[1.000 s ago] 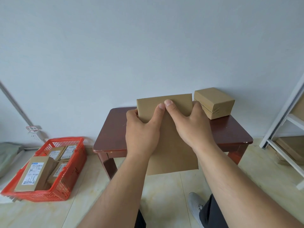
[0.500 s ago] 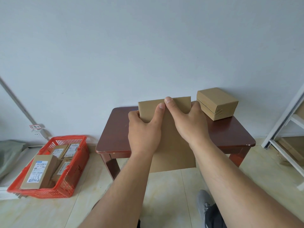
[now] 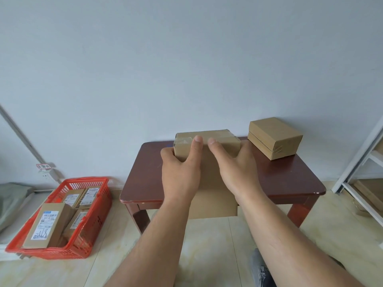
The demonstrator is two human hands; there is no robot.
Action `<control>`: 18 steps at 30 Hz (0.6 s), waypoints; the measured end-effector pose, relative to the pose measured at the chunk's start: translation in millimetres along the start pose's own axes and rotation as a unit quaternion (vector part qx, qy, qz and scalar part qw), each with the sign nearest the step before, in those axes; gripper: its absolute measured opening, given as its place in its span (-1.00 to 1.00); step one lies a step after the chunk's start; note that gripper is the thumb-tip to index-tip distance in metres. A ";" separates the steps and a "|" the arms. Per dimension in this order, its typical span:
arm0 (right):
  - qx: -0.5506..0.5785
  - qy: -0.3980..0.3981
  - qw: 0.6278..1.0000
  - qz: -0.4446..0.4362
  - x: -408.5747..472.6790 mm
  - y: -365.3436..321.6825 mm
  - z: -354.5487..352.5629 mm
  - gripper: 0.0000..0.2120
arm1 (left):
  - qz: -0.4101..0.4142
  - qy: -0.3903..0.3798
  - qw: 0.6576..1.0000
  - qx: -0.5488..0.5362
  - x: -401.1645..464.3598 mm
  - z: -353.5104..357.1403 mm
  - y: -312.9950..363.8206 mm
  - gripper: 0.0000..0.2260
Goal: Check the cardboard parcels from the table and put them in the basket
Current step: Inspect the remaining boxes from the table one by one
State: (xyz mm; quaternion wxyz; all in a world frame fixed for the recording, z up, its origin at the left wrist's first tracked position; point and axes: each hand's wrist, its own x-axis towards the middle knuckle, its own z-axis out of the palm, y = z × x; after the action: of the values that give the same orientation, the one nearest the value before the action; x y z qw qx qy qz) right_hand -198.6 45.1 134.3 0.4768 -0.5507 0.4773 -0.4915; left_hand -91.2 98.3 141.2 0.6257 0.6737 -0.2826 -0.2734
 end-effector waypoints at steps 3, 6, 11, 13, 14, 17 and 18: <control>0.012 -0.005 1.000 0.005 -1.7 5.9 -3.4 -0.62 | -0.003 -0.012 1.000 -0.015 -2.2 -0.1 -3.3 -0.59; 0.019 -0.016 1.000 0.013 -0.9 7.7 -7.5 -0.62 | 0.000 -0.032 0.999 -0.028 -6.1 -1.4 -8.7 -0.59; 0.012 -0.014 1.000 0.012 -1.0 7.9 -11.6 -0.59 | 0.021 -0.067 0.997 -0.043 -10.8 -6.3 -14.2 -0.54; 0.013 -0.013 1.000 0.014 -3.4 8.4 -11.7 -0.56 | 0.024 -0.088 0.995 -0.033 -8.1 -10.5 -12.0 -0.62; 0.012 -0.018 1.000 0.012 -5.1 9.5 -11.5 -0.55 | 0.028 -0.091 0.995 -0.029 -6.1 -12.9 -10.1 -0.65; -0.004 -0.039 0.999 -0.002 -11.1 15.1 -8.3 -0.52 | 0.046 -0.057 0.997 -0.022 1.9 -18.5 -6.0 -0.71; -0.009 -0.041 0.999 -0.007 -12.0 16.3 -7.1 -0.51 | 0.054 -0.047 0.997 -0.016 3.9 -19.5 -5.7 -0.70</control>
State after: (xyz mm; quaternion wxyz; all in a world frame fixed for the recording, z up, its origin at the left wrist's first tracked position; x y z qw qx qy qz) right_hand -207.4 55.2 117.5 0.4876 -0.5782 0.4575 -0.4676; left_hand -74.2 109.2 136.8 0.6360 0.6341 -0.3431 -0.2750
